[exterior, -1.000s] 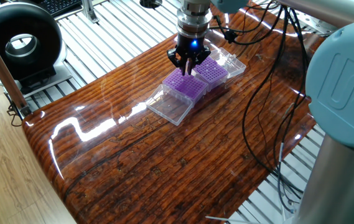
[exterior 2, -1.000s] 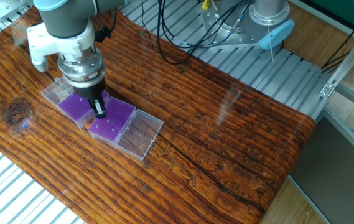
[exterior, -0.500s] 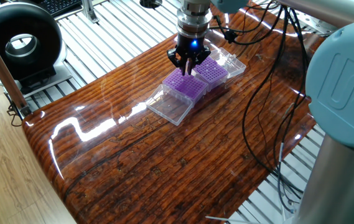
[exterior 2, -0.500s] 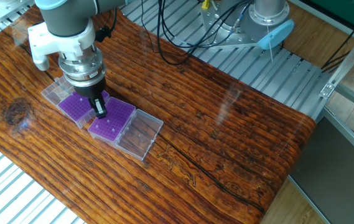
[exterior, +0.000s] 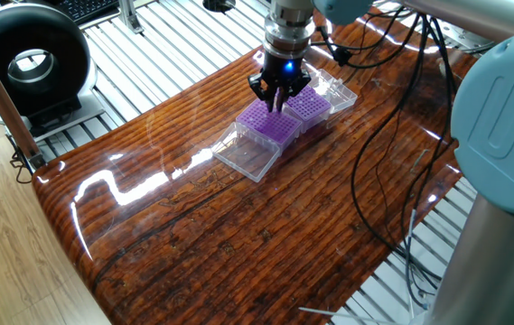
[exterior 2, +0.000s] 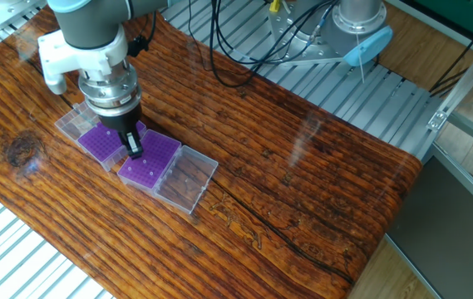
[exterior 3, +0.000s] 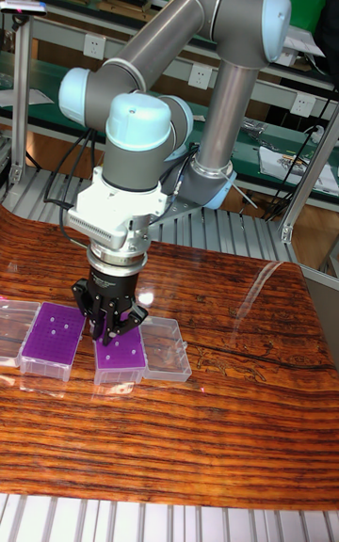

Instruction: Transfer all small pipette tips from one holder to another

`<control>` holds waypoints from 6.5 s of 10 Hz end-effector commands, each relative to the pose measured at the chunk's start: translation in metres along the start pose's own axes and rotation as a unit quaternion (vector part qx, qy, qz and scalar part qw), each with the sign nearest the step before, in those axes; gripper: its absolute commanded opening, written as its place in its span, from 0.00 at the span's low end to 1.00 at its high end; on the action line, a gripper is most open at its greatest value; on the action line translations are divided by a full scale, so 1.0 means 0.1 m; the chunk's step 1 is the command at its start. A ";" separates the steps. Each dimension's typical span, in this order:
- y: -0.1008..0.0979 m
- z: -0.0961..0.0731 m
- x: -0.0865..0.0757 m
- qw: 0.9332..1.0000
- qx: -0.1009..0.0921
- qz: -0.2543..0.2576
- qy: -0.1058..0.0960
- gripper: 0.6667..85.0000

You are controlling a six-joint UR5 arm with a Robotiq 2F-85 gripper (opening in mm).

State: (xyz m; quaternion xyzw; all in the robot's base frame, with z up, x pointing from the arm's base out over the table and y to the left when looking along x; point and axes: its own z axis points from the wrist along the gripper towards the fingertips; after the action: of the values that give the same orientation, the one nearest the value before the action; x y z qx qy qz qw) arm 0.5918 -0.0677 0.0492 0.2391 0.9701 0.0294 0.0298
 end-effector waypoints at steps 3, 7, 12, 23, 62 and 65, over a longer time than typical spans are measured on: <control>0.01 0.00 -0.02 1.000 -0.009 0.001 -0.002 0.27; -0.02 -0.02 -0.02 1.000 -0.009 -0.001 -0.002 0.23; 0.02 0.00 -0.07 1.000 -0.019 -0.006 -0.009 0.17; -0.07 -0.01 -0.06 1.000 0.024 0.010 -0.005 0.01; 0.27 0.03 0.13 0.997 0.002 -0.072 -0.006 0.27; 0.25 0.05 0.13 0.997 0.003 -0.073 -0.007 0.26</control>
State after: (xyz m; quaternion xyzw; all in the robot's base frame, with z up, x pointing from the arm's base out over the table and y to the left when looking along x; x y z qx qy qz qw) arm 0.5915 -0.0399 0.0459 0.1654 0.9854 0.0177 0.0362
